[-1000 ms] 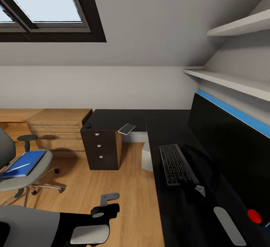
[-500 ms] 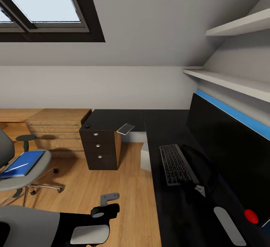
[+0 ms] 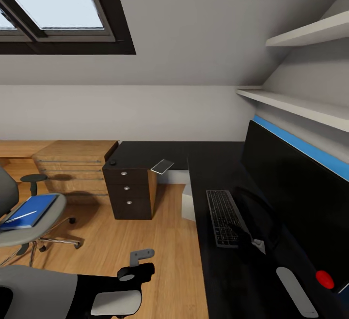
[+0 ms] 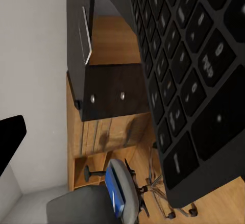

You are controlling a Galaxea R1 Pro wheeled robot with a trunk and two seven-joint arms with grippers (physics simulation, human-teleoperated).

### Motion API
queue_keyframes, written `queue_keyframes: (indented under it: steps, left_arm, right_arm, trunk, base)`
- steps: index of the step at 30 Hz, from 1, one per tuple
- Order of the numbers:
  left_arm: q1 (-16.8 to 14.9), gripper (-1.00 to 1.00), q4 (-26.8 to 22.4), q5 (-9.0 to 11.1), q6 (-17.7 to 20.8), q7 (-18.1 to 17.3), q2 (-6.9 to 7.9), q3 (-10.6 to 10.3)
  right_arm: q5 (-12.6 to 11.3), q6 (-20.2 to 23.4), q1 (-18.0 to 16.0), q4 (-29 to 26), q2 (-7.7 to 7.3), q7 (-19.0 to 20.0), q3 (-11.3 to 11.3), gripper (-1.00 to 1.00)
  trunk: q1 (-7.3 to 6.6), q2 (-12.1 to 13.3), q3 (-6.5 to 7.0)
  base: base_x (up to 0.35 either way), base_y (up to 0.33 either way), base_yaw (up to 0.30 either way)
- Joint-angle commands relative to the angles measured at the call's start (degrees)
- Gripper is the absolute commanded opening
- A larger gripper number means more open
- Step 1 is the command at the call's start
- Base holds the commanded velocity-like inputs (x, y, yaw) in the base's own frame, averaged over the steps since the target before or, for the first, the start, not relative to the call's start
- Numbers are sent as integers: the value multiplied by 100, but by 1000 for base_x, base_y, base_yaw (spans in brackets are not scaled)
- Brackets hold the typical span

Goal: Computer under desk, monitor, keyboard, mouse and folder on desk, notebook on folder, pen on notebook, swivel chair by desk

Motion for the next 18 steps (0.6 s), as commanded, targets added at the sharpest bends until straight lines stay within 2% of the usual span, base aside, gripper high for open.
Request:
queue_keyframes:
  steps: [1,9,18]
  left_arm:
    - [-10,100,-7,28,-28,5,1,-14]
    - [-10,100,-8,28,-28,5,1,-14]
    - [-10,100,-9,28,-28,5,1,-14]
  right_arm:
    - [-8,31,-4,1,1,10,-11,100]
    - [-8,31,-4,1,1,10,-11,100]
    - [-8,31,-4,1,1,10,-11,100]
  trunk:
    - [1,-7,-8]
    - [1,-7,-8]
    - [1,-7,-8]
  base:
    - [0,0,0]
    - [0,-84,0]
    - [-1,-15,0]
